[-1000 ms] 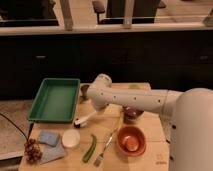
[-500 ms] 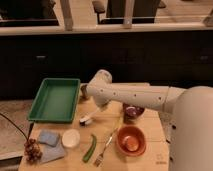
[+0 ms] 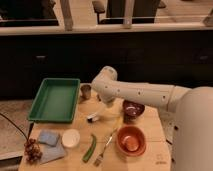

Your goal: Wipe table surface with brush

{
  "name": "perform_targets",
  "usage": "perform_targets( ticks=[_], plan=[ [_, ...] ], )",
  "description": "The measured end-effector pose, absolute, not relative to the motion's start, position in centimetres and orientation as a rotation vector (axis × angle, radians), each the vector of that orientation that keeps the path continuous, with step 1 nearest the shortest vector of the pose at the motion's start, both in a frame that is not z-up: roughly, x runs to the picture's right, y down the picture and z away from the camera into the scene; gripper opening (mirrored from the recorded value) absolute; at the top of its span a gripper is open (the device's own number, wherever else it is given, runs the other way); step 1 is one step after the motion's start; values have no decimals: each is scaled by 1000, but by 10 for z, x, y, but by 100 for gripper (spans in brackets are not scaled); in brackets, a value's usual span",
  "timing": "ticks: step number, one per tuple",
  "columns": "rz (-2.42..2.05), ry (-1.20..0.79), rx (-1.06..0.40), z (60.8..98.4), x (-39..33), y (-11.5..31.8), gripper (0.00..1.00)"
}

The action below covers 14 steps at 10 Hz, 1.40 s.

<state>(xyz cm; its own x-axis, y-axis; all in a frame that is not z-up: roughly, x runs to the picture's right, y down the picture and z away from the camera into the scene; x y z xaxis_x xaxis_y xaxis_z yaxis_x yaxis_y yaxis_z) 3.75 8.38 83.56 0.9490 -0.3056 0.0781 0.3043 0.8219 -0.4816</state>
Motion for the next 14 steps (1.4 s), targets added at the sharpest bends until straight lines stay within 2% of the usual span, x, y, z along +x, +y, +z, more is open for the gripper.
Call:
perform_targets(
  ticks=[3,6,10,14],
  plan=[
    [-278,35,-490,849,54,54,0],
    [-313,7,-487,863,28,42,0],
    [-425,-68,-508,864,-24,68,0],
    [-434,-56,-530,847,-2,99,0]
  ],
)
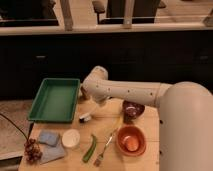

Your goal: Wipe table surface with brush

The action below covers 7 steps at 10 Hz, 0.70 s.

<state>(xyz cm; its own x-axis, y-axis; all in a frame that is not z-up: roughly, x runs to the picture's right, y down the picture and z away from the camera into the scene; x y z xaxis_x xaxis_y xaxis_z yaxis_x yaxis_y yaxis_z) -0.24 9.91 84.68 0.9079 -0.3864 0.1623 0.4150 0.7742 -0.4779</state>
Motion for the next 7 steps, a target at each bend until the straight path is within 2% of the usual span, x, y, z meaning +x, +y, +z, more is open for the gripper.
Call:
perform_targets(
  ticks=[4,7],
  plan=[
    [-334,22,-541,856,76,92,0],
    [-307,31,-531,872,93,72,0]
  ],
)
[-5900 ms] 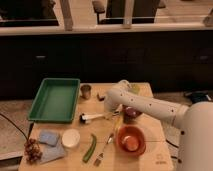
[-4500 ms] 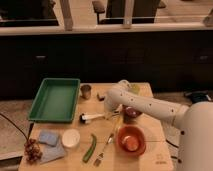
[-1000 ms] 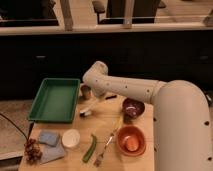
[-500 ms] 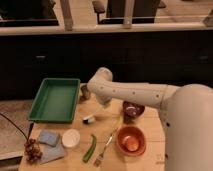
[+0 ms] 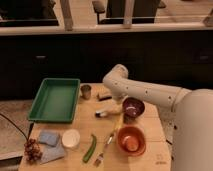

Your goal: Wipe table surface with brush

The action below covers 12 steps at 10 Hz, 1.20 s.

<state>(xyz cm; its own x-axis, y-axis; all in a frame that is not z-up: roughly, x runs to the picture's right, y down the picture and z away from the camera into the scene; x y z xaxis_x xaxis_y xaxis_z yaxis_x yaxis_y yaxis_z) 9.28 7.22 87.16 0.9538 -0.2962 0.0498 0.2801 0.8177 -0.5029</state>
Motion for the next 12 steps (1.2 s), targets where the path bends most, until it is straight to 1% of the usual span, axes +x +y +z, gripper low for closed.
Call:
perform_targets(
  ticks=[3,4,7,10,12],
  plan=[
    [-340,-4,-532,885,64,61,0],
    [-375,-28,-533,889,35,61,0],
    [-462,-75,-552,887,-15,79,0],
    [-480,-71,-574,880,-25,96,0],
    [-473,-45,-592,873,-9,105,0]
  ],
)
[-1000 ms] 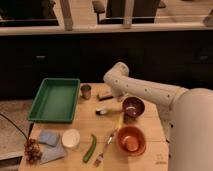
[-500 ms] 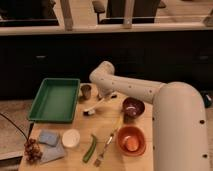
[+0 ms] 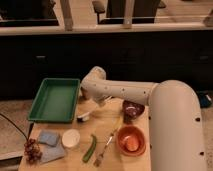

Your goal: Wipe table surface with brush

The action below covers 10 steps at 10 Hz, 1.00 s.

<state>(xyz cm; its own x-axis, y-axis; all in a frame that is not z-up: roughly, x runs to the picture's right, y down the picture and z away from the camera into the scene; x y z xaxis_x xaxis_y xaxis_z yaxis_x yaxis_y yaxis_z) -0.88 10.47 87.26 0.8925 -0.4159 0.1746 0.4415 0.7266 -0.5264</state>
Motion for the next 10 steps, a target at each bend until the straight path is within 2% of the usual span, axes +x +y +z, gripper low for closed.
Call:
perform_targets(
  ticks=[6,10],
  plan=[
    [-365,45,-575,865,102,94,0],
    [-325,32,-524,882,96,67,0]
  ],
)
